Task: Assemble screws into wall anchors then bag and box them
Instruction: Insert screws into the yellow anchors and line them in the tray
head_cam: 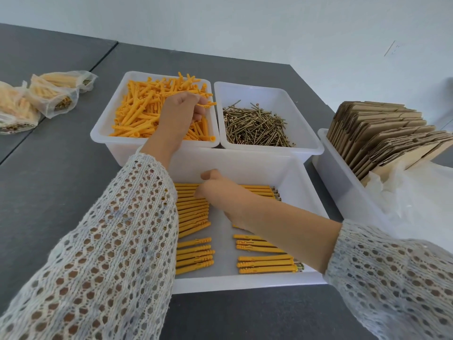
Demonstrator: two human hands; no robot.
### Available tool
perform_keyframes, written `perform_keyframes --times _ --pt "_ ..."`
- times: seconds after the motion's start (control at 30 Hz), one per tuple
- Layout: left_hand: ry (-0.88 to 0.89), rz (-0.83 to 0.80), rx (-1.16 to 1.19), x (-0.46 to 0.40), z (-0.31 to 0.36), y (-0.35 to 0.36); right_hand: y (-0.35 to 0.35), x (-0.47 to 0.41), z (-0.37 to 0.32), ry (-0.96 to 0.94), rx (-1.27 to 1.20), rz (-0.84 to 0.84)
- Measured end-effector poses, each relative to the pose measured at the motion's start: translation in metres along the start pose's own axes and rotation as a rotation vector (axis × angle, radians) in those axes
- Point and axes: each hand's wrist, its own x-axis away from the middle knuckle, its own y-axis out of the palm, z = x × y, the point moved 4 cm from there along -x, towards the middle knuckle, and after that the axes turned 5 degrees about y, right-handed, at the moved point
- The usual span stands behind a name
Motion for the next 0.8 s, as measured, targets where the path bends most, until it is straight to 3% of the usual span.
perform_keyframes --times 0.1,0.17,0.23,0.33,0.43,0.6,0.8 --pt "0.002 0.0 0.003 0.001 0.001 -0.001 -0.011 0.005 0.005 0.036 -0.08 -0.005" --pt "0.003 0.005 0.004 0.001 0.001 -0.001 -0.016 0.014 0.005 -0.004 0.012 -0.002" --pt "0.006 0.011 -0.002 0.001 0.001 -0.001 -0.01 0.027 0.008 -0.172 0.336 -0.035" --pt "0.009 0.004 -0.015 0.0 0.0 -0.001 0.019 0.039 0.023 -0.572 0.971 -0.068" --pt "0.009 -0.003 -0.02 0.001 0.001 0.0 0.039 0.033 0.026 -0.805 1.226 -0.039" --pt "0.0 0.002 -0.022 0.001 0.002 -0.001 0.068 0.012 0.029 -0.698 1.236 0.069" --pt "0.0 0.007 -0.018 0.0 0.002 -0.001 0.071 0.008 0.028 -0.61 1.193 0.068"
